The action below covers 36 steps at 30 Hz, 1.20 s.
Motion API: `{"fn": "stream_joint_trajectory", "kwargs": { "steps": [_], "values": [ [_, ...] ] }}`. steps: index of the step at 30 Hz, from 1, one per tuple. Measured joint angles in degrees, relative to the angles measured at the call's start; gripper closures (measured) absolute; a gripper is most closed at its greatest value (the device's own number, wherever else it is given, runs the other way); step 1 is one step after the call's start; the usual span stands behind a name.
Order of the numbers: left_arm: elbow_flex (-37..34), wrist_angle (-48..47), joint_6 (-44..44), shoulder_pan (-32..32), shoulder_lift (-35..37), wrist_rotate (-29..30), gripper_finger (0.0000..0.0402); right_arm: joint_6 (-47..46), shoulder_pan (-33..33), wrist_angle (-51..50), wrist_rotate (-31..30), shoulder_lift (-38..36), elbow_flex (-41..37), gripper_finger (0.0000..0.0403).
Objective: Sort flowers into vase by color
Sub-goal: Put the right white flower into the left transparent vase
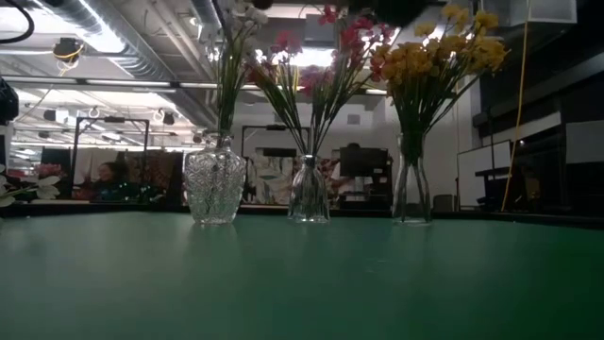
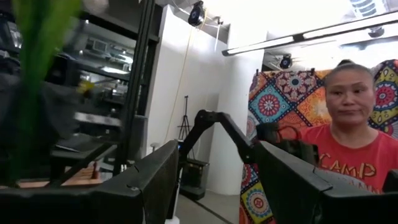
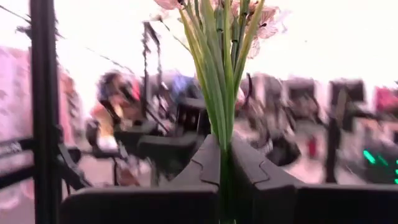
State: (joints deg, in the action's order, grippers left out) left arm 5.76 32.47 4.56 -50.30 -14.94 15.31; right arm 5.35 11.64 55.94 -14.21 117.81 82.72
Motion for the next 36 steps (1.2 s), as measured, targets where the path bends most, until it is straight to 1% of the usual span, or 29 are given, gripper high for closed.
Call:
{"fn": "stream_joint_trajectory", "kwargs": {
  "steps": [2,4,6,8,9,12,16,26,30,36],
  "values": [
    [0.0,-0.6,0.0,0.0,0.0,0.0,0.0188,0.6,-2.7,7.5,6.1,0.0,-2.6,0.0396],
    [0.0,-0.9,0.0,0.0,0.0,0.0,0.0188,1.1,-5.3,16.7,13.6,0.5,-4.9,0.0395],
    [0.0,-1.0,-0.1,0.0,0.0,0.0,0.0188,0.1,-7.7,25.2,19.5,1.5,-6.6,0.0396],
    [0.0,-1.2,-0.1,0.0,0.0,0.0,0.0188,-3.2,-9.7,29.8,22.9,2.8,-7.1,0.0396],
    [0.0,-1.3,-0.1,0.0,0.0,0.0,0.0188,-4.9,-10.6,30.6,24.1,3.3,-7.1,0.0396],
    [0.0,-2.2,-0.2,0.0,0.0,0.0,0.0188,-5.8,-11.9,31.0,24.5,5.3,-6.0,0.0396],
    [0.0,-3.7,-0.2,0.0,0.0,0.0,0.0188,-2.3,-11.7,30.6,21.2,8.0,-3.5,0.0396],
    [0.0,-4.8,-0.2,0.0,0.0,0.0,0.0188,5.7,-11.8,29.1,20.4,8.9,-2.8,0.0396],
    [0.0,-4.8,-0.3,0.0,0.0,0.0,0.0188,5.5,-12.5,28.5,22.5,8.9,-2.8,0.0396],
    [0.0,-4.9,-3.7,0.0,0.0,0.0,0.0188,0.8,-11.8,27.9,24.8,8.9,-2.8,0.0396]
  ]
}}
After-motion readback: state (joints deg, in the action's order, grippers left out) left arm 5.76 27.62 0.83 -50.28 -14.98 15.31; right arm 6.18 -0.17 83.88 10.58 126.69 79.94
